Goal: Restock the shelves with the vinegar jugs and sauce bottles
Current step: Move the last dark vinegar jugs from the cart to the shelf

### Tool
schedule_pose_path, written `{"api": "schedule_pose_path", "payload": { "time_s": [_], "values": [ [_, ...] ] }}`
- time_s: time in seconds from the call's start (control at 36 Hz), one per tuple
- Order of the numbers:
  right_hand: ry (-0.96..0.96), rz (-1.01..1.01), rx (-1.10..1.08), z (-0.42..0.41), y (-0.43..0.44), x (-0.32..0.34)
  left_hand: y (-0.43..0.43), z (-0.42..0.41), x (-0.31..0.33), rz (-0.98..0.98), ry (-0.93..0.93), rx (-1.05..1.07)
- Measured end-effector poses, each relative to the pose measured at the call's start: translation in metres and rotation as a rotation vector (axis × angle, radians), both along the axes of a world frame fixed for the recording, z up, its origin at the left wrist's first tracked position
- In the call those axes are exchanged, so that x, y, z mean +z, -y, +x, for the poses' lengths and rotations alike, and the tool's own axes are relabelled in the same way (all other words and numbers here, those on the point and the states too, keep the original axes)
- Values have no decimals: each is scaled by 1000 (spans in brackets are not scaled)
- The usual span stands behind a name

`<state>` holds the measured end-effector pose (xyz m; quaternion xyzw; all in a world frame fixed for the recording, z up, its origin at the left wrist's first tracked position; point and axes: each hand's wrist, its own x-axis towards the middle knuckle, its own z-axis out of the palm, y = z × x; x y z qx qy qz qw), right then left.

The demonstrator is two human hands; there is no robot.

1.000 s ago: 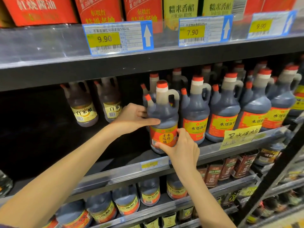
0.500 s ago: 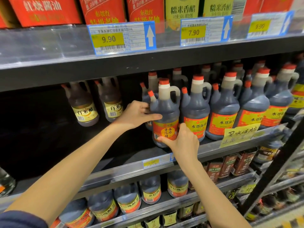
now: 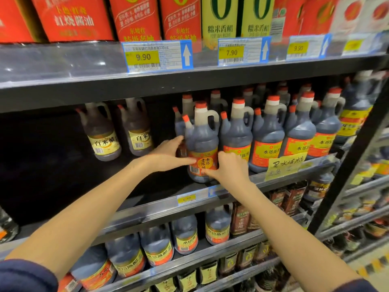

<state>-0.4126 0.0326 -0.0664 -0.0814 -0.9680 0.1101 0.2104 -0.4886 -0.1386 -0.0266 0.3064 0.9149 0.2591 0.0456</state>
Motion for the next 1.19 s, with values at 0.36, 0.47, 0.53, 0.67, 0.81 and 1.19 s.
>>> {"api": "schedule_pose_path", "payload": {
  "time_s": [0.36,0.47,0.53,0.67,0.81,1.19],
  "values": [
    [198,62,337,27,-30,18,33,53,2,-302,-410,-41],
    [262,152,378,47,-38,24,35,74,1,-369,-456,17],
    [276,184,388,58,-43,25,35,86,0,-406,-465,44],
    [241,284,454,92,-58,25,31,120,-4,-499,-515,56],
    [205,375,496,124,-70,19,25,155,-10,-554,-637,51],
    [284,439,379,221,-90,7,3,222,-34,-535,-647,-80]
  ]
}}
